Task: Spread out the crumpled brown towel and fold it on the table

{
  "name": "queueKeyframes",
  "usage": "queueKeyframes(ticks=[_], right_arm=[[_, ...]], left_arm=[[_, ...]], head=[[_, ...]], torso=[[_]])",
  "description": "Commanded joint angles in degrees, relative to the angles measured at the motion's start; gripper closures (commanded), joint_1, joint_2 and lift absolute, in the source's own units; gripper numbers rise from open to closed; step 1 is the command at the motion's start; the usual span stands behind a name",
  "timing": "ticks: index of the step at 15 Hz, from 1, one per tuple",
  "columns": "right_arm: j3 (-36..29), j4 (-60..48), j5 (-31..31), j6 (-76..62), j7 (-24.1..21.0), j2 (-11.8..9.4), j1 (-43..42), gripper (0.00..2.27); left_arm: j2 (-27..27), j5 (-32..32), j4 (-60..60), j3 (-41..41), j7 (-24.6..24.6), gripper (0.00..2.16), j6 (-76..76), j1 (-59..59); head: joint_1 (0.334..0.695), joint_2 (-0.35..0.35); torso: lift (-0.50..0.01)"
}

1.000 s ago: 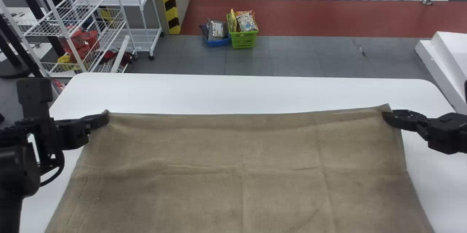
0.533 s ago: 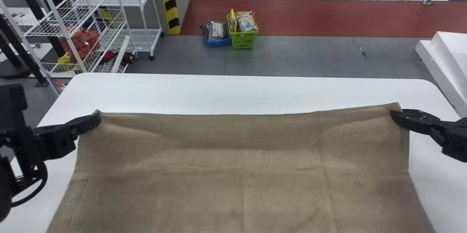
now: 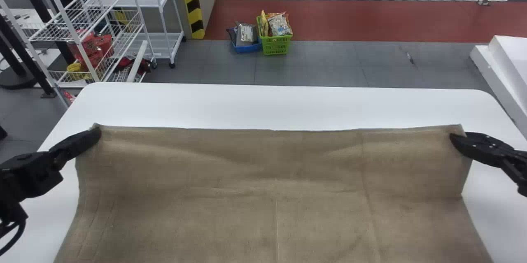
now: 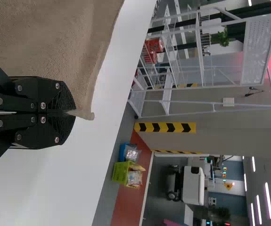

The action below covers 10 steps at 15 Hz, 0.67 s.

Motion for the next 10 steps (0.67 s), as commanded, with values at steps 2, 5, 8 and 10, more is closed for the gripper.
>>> queueKeyframes(ticks=[2, 5, 8, 10], right_arm=[[-3.6, -0.9, -3.3, -3.8, 1.6, 1.1, 2.7, 1.44], [-5.4, -0.9, -5.7, -7.7, 2.9, 1.2, 5.6, 1.44], [-6.6, -1.0, -7.3, -9.8, 3.7, 1.7, 7.4, 1.44], [-7.1, -1.0, -8.1, -12.1, 4.5, 2.5, 8.8, 1.44]], left_arm=[[-0.5, 3.7, 0.0, 3.4, -1.4, 1.18, -3.1, 2.4], [-1.3, 5.2, 0.1, 4.9, -2.9, 1.18, -7.3, 5.3], [-2.0, 7.9, 0.1, 6.4, -4.7, 1.18, -10.6, 8.0], [-3.0, 8.0, 0.1, 6.7, -6.3, 1.18, -13.6, 9.9]], head=[[0.695, 0.046], [0.695, 0.048], [0.695, 0.05], [0.695, 0.05]], torso=[[-0.127], [-0.127], [-0.127], [-0.127]])
